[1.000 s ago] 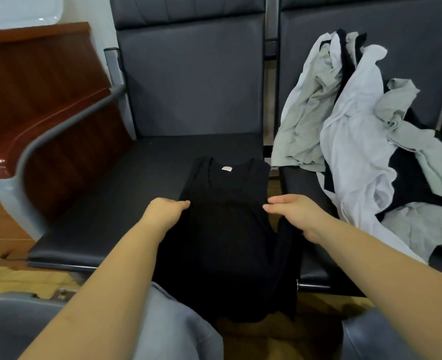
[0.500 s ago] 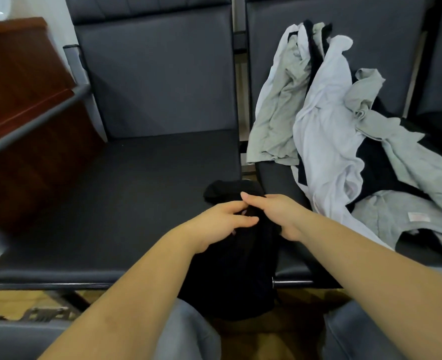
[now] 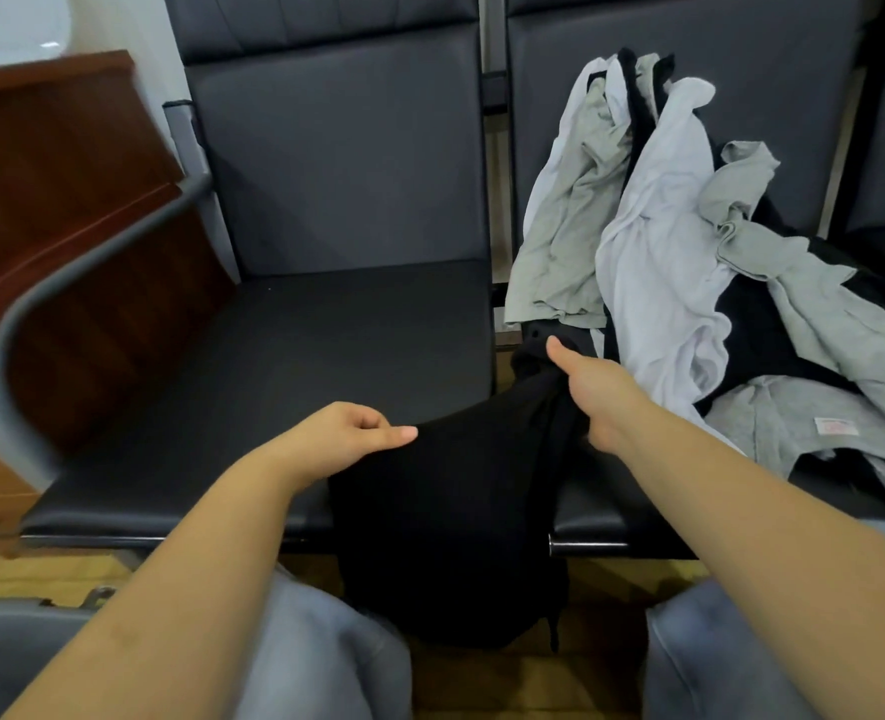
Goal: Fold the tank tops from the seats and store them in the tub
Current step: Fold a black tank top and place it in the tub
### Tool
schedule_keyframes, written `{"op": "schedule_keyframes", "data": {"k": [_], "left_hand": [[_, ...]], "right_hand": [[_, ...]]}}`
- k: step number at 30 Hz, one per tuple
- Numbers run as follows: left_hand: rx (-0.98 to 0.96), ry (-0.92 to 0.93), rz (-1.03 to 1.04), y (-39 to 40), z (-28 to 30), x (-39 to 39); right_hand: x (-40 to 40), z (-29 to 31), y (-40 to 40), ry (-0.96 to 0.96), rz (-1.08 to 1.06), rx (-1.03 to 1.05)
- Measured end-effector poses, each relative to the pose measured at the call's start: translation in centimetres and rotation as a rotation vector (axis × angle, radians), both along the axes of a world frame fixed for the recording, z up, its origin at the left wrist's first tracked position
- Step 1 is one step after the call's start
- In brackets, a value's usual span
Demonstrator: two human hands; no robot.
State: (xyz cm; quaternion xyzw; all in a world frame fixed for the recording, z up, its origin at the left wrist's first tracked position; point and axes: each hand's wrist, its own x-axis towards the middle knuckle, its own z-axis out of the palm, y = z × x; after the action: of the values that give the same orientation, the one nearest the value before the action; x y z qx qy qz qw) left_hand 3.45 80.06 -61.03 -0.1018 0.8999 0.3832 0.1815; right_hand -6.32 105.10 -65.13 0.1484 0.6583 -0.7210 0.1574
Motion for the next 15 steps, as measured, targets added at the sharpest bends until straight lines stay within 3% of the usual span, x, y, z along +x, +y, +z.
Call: {"op": "schedule_keyframes", "data": {"k": [3, 6, 9, 12, 15], "left_hand": [[0.1, -0.03, 0.051, -1.6, -0.1, 0.7], [0.319, -0.067, 0.164, -3.3, -0.5, 1.4], [0.544, -0.034, 0.309, -4.1, -0.7, 2.0], [0.669, 0.041, 0.51, -4.3, -0.7, 2.1], [0.697, 0.085, 0.675, -4.8, -1.0, 1.9]], "right_hand": [[-0.2, -0.4, 0.1, 0.021, -0.027, -0.02], [0.4, 0.1, -0.1, 0.129, -0.039, 0.059], [3.0, 2.1, -0.5, 0.528, 0.086, 0.25], [6.7, 3.6, -1.3, 0.884, 0.556, 0.462], [8.7, 2.9, -2.6, 0.889, 1.009, 0.822]]}}
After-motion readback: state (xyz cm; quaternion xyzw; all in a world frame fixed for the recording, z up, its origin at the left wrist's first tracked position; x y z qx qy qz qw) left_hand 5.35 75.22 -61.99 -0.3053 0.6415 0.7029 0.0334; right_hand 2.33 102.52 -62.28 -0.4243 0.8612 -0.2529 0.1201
